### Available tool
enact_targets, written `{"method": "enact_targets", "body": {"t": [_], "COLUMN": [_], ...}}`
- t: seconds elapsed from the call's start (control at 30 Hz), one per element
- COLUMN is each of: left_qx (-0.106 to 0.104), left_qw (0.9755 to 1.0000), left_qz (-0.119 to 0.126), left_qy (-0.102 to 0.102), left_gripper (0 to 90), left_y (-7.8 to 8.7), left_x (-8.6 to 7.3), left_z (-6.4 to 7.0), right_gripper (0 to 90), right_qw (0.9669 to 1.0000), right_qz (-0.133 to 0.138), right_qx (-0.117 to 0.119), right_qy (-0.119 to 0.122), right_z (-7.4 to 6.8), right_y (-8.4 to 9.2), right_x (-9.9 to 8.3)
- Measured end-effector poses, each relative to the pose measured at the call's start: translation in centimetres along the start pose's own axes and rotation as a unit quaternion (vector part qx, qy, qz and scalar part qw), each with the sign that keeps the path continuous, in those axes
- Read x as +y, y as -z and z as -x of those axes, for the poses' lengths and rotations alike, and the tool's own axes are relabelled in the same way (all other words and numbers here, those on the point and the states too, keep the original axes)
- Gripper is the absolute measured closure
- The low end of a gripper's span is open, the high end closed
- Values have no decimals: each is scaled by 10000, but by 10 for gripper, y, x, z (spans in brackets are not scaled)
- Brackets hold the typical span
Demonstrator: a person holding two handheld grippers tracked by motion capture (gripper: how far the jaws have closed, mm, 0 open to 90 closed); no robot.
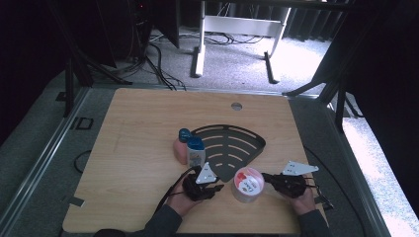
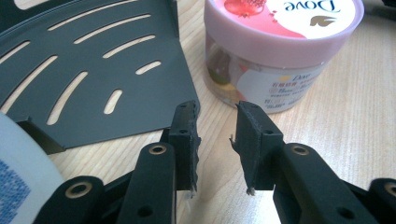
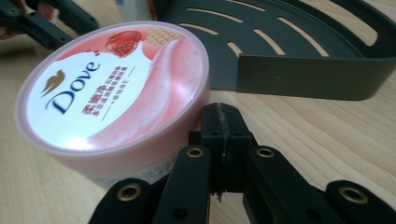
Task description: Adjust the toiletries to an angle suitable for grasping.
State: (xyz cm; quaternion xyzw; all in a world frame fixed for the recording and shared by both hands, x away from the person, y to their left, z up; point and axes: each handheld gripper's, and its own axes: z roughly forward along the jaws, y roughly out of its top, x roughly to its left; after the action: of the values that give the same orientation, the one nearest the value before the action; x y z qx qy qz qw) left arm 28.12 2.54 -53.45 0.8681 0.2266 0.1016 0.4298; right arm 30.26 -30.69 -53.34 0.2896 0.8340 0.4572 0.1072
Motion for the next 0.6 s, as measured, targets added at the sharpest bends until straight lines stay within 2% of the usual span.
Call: {"method": "enact_targets", "body": {"t": [0.13,0.27,0.37,0.6], "left_qx": [-72,-163,-236,-303], "left_qw": [10000,9999,9997,9995], "left_qz": [27,42,33,50], "left_qy": [-38,-21,-22,9], "left_gripper": [658,579,557,511], "left_y": [-1,-4,-6,-7], "left_x": [0,2,2,3], "left_z": [1,4,5,5], "right_gripper": [900,900,900,899], "right_qw": [10000,9999,9998,9997], "right_qz": [15,7,-4,-25], "right_qx": [80,152,183,179], "right_qy": [39,63,67,142], "right_z": [-2,-4,-6,-10], "right_y": [2,3,4,6], "right_x": [-1,-2,-3,-3]}}
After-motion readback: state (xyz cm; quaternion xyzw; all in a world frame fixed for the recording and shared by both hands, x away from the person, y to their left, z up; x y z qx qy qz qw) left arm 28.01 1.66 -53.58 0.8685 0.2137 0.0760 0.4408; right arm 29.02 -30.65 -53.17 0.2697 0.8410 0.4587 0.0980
